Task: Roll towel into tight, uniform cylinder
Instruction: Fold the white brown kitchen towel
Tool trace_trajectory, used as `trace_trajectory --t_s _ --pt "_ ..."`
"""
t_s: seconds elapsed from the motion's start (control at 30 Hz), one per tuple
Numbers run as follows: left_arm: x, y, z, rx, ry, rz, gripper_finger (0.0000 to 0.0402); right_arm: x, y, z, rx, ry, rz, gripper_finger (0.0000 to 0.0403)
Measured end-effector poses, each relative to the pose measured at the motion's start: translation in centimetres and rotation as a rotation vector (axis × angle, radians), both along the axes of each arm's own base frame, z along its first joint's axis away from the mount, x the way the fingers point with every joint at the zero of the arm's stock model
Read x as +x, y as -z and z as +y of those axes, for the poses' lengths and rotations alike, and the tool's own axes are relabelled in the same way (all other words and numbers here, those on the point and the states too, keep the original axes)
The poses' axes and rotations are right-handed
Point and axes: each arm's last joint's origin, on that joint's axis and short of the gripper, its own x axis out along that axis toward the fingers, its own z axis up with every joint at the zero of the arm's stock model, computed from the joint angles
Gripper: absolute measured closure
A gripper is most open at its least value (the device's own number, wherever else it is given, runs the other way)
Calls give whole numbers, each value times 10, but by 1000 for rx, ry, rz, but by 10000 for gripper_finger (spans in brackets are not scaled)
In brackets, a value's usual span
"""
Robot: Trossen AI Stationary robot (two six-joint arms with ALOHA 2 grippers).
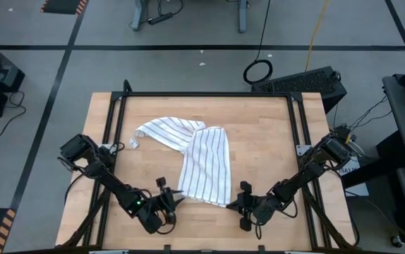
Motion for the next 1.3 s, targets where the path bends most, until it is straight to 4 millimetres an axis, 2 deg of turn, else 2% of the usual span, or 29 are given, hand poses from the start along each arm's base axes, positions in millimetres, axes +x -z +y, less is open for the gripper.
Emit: trace_trajectory --t_s 0.13,0.37,0.7,1.0,1.2,1.3 --pt "10 -2 4 3 114 91 269 2 -1 -2 -4 3 -3 402" --pt "22 4 28 65 164 237 269 3 -1 -2 -62 -62 -6 402" --pt "28 7 38 32 288 336 269 9 -2 -8 -104 -105 -5 402" --pt "31 -19 37 97 311 411 271 10 -4 -6 -97 -148 -22 403" --pt "35 -19 41 80 368 448 307 12 -6 -7 -77 -131 -36 403" --pt "38 -19 45 59 359 442 327 14 -6 -10 16 -62 -28 403"
